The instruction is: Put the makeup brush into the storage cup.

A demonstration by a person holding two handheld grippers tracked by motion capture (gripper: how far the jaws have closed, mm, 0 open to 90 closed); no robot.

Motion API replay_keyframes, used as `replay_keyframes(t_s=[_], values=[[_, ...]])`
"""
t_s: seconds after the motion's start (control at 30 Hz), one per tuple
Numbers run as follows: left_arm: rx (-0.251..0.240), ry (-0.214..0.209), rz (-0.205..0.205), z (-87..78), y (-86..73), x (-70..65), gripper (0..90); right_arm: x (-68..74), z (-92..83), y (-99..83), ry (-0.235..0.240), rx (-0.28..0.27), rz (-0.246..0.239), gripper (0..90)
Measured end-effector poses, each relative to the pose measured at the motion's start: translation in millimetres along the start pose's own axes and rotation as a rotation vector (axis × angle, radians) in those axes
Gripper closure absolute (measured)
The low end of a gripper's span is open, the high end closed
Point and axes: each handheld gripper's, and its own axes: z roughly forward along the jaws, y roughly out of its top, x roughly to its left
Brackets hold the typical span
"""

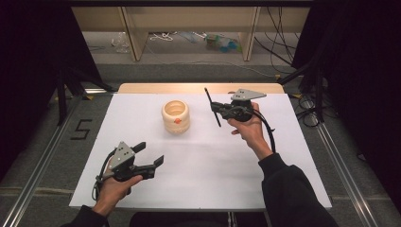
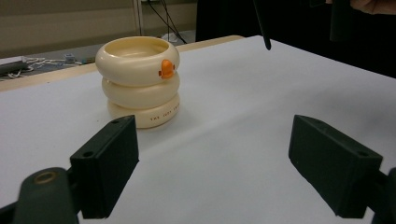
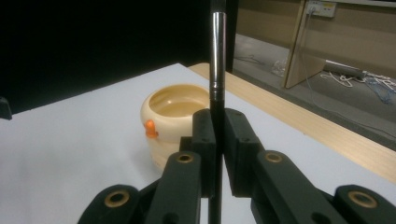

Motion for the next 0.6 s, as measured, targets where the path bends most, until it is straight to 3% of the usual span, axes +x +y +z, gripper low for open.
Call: replay_keyframes(t_s=[0.4,0.6], values=[[0.003,0.0,0.004,0.5,0.0,0.2,16.1,3.5,16.4,11.4,0.002,-0.015,-0.015,84.2],[0.002,0.0,0.013,0.5,0.0,1.0,16.1,0.8,24.8,15.8,0.005,-0.016,0.006,84.2]])
